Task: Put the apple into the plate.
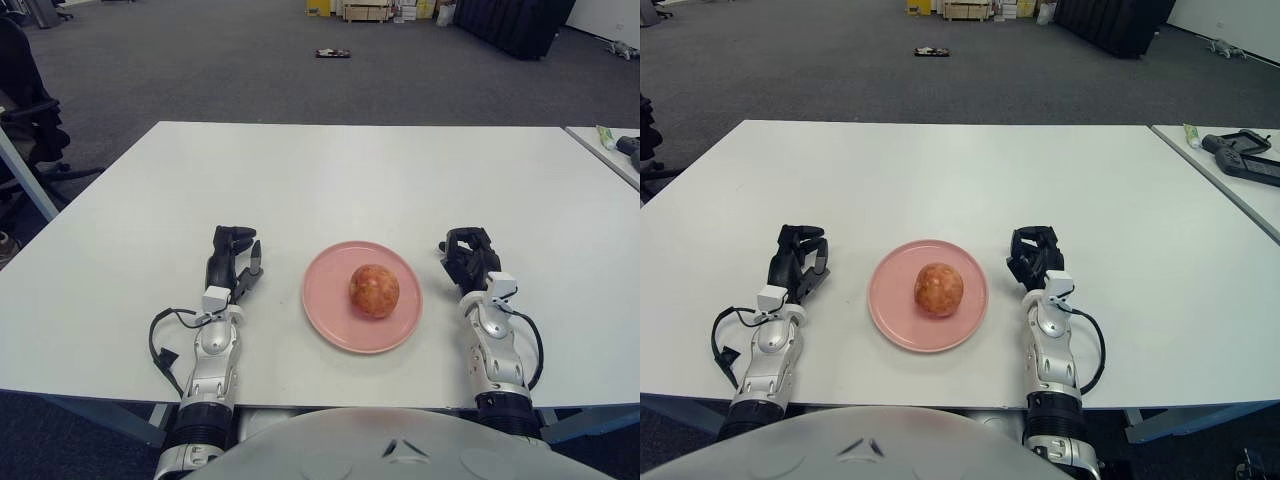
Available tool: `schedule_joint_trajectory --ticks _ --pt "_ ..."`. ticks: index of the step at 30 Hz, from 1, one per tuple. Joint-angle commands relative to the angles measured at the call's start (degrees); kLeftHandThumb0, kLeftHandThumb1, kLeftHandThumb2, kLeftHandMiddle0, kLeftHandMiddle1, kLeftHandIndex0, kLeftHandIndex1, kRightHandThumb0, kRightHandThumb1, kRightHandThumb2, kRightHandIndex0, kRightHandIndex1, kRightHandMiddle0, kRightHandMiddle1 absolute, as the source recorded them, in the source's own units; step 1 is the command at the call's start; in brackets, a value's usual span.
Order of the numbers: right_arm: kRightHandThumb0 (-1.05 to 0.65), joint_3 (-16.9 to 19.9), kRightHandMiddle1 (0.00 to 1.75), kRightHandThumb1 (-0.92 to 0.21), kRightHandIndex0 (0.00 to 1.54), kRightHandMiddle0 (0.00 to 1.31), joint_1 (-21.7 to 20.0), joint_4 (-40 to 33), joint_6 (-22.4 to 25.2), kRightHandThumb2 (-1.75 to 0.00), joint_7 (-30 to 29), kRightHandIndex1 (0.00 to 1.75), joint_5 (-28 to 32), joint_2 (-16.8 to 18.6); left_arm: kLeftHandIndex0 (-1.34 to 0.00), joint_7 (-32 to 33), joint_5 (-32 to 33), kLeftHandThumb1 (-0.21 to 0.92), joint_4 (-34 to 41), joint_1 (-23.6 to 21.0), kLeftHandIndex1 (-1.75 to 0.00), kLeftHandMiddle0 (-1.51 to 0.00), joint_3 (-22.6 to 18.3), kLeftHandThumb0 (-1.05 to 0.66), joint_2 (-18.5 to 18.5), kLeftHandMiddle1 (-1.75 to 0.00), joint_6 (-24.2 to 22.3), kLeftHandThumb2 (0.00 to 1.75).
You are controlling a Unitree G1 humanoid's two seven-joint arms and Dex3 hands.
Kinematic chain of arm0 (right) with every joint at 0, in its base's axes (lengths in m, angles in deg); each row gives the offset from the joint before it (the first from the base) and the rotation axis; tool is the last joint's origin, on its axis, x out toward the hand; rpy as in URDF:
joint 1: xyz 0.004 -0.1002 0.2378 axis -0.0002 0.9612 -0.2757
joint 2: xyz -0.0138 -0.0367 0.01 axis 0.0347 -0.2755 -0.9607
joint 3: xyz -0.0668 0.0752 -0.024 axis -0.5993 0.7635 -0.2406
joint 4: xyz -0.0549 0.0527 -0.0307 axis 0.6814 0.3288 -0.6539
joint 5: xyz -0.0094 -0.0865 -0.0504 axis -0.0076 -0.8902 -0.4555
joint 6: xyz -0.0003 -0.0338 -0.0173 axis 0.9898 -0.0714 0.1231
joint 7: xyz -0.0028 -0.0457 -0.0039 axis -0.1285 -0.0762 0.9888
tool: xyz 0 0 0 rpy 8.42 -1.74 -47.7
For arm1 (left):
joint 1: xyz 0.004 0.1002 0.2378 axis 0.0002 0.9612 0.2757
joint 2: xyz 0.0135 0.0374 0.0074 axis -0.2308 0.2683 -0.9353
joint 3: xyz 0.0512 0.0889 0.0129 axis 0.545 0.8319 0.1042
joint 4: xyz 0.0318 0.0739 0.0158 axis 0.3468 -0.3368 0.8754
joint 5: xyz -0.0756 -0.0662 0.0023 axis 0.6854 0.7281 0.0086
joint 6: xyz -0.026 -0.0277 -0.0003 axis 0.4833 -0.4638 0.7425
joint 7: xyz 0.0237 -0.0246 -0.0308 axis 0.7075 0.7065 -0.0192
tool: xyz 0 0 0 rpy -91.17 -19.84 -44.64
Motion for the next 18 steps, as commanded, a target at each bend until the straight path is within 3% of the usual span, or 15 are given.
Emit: schedule_joint_trajectory --ticks 1,12,18 --pt "-0.36 0.09 1.75 -0.81 0.44 0.25 0.83 1.77 2.5 -0.68 -0.5 1.29 -0.15 0.0 -0.25 0.6 -0.21 0.83 -2.17 1.45 -1.75 -0.52 0.55 -0.36 0.56 -1.4 -2.88 0.66" --pt "-0.36 0.09 1.75 -0.81 0.44 0.25 0.81 1.88 2.26 -0.68 0.03 1.29 0.17 -0.02 -0.26 -3.13 2.2 0.8 0.36 1.69 -1.75 -0.47 1.28 -0.36 -0.21 -1.37 -10.27 0.7" --pt "-0.36 0.23 1.75 -0.81 0.44 0.25 0.75 2.05 2.17 -0.68 0.09 1.3 0.45 0.12 -0.23 -4.46 3.11 0.85 2.08 1.93 -1.75 -0.42 1.52 -0.35 -0.6 -1.38 -13.87 0.63"
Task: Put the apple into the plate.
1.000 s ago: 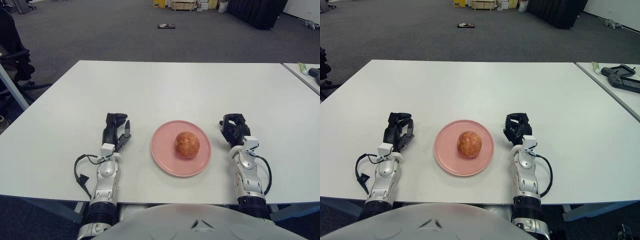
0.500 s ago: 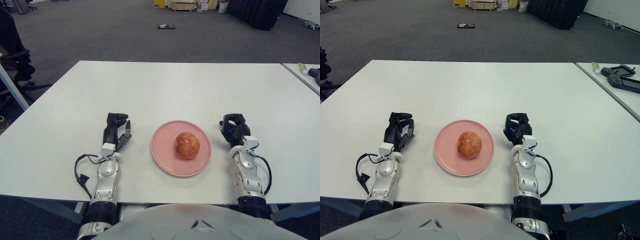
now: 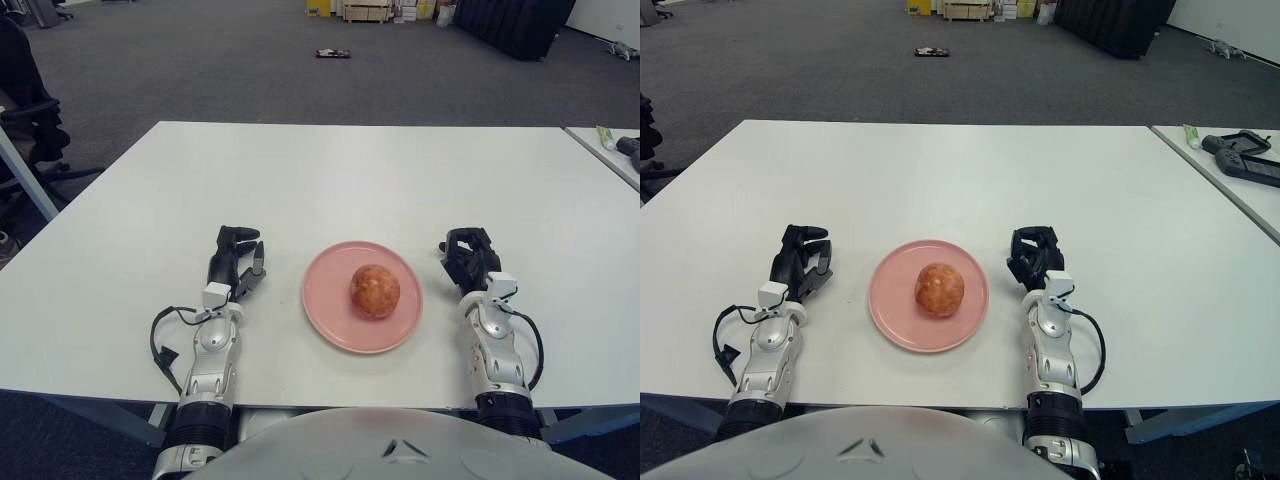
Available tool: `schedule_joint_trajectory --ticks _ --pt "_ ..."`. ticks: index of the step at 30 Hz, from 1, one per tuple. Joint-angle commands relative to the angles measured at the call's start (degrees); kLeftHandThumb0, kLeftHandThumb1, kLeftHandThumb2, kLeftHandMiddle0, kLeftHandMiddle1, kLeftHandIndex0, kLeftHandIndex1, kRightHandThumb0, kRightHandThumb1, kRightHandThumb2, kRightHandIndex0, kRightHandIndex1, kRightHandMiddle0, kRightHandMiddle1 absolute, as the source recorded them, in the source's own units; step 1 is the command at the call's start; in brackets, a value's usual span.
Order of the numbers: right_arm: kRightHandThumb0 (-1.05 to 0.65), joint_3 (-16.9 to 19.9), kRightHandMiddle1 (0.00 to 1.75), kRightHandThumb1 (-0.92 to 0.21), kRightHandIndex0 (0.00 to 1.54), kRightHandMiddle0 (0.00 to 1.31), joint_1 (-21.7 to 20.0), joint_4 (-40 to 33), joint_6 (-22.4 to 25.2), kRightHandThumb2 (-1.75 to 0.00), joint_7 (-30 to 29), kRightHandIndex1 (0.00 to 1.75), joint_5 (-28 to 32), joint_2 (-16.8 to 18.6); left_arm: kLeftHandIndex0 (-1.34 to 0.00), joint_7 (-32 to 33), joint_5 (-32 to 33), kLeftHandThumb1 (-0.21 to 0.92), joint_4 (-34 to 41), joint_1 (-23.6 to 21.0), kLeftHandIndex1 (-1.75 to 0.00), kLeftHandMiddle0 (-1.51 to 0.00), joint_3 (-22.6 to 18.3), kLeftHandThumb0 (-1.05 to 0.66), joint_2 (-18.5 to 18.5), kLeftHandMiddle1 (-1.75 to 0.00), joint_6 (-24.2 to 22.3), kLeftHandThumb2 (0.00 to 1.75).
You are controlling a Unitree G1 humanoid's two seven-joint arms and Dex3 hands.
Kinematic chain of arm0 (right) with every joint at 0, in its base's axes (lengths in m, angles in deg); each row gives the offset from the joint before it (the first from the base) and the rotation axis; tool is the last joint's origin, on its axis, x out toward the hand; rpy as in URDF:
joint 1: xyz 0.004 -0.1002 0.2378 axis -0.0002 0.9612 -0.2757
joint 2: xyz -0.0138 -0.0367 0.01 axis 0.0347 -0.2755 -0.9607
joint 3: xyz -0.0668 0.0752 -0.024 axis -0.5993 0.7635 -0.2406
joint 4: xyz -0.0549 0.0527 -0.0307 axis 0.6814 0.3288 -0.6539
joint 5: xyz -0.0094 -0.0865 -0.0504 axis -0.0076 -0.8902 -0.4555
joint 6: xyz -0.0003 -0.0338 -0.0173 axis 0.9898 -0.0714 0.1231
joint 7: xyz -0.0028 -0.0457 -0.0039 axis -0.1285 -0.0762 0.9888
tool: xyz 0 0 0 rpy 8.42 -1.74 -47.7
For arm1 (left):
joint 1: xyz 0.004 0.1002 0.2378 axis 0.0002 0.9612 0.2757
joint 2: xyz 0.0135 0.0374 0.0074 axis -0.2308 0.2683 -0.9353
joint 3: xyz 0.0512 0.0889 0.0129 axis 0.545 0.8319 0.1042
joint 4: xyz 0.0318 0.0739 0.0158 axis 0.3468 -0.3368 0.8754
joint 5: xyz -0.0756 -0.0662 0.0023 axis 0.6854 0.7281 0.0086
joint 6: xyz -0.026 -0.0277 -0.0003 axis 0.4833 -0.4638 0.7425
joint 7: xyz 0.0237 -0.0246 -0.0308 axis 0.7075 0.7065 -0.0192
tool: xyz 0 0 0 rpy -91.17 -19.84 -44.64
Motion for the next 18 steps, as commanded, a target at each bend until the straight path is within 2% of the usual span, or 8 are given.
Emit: schedule_joint_trajectory --ticks 1,8,18 --pt "-0.36 0.23 1.75 -0.81 0.44 0.25 0.76 1.98 2.14 -0.68 0.02 1.3 0.53 0.16 -0.23 -1.49 0.86 0.86 -1.07 1.7 -1.75 -0.41 0.74 -0.35 0.1 -1.39 -5.0 0.62" --pt "-0.36 0.21 1.75 -0.8 0.44 0.26 0.86 1.95 2.04 -0.69 0.1 1.3 0.54 0.1 -0.21 -1.63 1.51 0.89 0.09 1.8 -1.75 -0.38 0.77 -0.35 0.15 -1.41 -7.98 0.58" --pt "-0.37 0.02 1.75 -0.77 0.45 0.28 1.15 1.36 2.72 -0.73 0.01 1.3 0.33 0.14 -0.2 -1.89 2.14 0.92 0.36 1.84 -1.75 -0.36 0.77 -0.35 0.05 -1.43 -8.75 0.53"
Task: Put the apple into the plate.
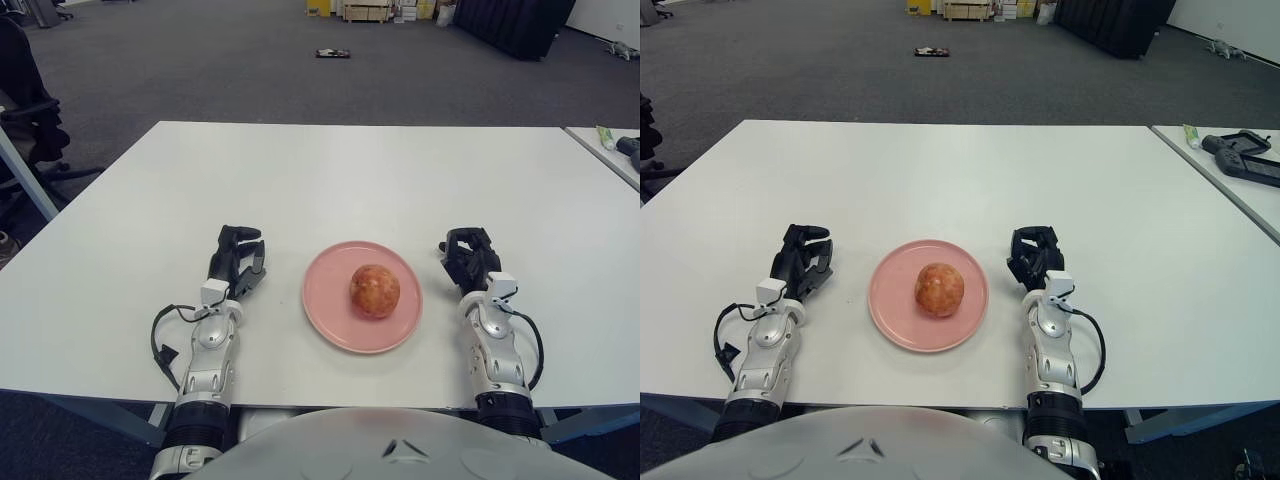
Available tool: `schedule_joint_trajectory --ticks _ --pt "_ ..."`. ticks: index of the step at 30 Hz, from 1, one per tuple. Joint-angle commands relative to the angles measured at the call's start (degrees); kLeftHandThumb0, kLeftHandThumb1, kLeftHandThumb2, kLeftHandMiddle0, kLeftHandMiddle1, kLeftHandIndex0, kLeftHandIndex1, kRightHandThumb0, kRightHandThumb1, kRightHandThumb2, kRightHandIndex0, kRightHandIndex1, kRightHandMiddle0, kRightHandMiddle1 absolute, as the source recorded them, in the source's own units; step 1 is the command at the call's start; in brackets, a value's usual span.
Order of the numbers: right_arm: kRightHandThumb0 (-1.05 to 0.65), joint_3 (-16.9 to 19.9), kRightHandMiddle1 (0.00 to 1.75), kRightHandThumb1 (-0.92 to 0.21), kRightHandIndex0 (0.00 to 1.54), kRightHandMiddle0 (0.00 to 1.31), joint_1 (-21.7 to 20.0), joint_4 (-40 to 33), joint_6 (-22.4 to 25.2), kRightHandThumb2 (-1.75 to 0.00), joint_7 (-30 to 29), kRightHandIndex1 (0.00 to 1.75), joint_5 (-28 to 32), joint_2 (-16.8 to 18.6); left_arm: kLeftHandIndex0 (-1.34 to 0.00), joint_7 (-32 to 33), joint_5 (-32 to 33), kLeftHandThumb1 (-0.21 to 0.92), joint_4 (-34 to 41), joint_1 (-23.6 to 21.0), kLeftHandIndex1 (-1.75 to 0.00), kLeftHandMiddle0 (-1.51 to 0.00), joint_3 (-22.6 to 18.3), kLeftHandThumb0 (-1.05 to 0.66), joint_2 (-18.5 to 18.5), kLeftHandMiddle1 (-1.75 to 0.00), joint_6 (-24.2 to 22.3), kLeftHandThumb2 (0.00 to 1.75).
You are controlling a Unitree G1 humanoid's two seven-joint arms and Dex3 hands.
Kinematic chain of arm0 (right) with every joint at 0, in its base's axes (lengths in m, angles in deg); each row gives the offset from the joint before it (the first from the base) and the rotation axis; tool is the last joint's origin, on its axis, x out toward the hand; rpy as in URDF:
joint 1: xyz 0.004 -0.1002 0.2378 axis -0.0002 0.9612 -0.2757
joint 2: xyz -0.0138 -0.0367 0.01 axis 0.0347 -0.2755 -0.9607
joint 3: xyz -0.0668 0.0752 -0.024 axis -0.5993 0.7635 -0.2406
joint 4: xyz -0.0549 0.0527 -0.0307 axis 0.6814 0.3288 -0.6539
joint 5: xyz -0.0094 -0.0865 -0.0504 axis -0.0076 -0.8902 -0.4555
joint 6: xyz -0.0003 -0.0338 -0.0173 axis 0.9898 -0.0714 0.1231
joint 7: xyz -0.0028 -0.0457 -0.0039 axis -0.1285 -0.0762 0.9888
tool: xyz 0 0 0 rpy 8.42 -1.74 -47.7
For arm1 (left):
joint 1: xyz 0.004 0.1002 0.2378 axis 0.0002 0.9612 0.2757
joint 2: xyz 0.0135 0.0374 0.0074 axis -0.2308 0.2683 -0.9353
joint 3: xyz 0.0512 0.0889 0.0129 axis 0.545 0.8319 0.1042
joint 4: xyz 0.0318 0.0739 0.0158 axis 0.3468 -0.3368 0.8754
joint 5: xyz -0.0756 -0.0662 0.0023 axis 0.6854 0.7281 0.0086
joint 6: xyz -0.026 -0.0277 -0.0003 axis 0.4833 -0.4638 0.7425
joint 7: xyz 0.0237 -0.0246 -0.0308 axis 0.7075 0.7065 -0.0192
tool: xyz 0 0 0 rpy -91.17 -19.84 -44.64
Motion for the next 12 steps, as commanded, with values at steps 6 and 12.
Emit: schedule_joint_trajectory --ticks 6,12 --pt "-0.37 -0.01 1.75 -0.77 0.45 0.27 1.22 1.13 3.17 -0.73 -0.31 1.3 0.2 0.26 -0.2 -1.31 0.73 0.92 -2.07 1.65 -1.75 -0.35 0.48 -0.34 0.17 -1.43 -3.07 0.53" --pt "-0.36 -0.28 1.75 -0.78 0.45 0.27 1.49 0.72 3.58 -0.72 -0.26 1.29 0.0 0.26 -0.19 -1.85 1.09 0.92 -2.67 1.51 -1.75 -0.37 0.27 -0.34 -0.01 -1.4 -2.96 0.53"
